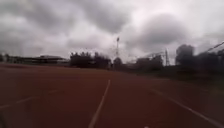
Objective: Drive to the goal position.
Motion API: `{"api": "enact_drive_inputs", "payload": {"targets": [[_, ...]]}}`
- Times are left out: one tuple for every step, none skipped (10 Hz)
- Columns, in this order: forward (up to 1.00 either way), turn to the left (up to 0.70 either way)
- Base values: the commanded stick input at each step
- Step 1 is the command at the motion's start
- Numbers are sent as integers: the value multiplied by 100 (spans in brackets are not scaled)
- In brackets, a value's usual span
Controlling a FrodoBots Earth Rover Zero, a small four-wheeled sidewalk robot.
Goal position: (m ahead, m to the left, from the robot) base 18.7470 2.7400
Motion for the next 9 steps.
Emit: {"api": "enact_drive_inputs", "payload": {"targets": [[70,0],[70,0],[70,0],[70,0],[70,0],[70,0],[70,0],[70,0],[70,0]]}}
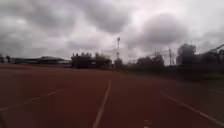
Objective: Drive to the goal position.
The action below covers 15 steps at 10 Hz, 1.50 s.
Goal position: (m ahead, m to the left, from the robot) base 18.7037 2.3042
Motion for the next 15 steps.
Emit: {"api": "enact_drive_inputs", "payload": {"targets": [[70,0],[70,0],[70,0],[70,0],[70,0],[70,0],[70,0],[70,0],[70,0],[70,0],[70,0],[70,0],[70,0],[70,0],[70,0]]}}
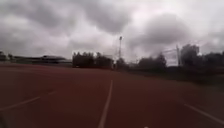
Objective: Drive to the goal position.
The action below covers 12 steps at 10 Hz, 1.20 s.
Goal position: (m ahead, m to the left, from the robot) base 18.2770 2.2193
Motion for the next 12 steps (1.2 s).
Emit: {"api": "enact_drive_inputs", "payload": {"targets": [[70,0],[70,0],[70,0],[70,0],[70,0],[70,0],[70,0],[70,0],[70,0],[70,0],[70,0],[70,0]]}}
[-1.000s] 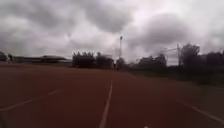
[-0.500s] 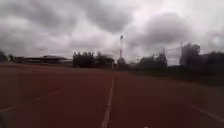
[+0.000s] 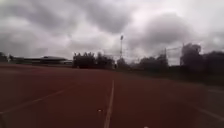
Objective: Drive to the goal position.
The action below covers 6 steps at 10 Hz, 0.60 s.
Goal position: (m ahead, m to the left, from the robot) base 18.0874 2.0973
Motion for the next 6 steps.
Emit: {"api": "enact_drive_inputs", "payload": {"targets": [[70,0],[70,0],[70,0],[70,0],[70,0],[70,0]]}}
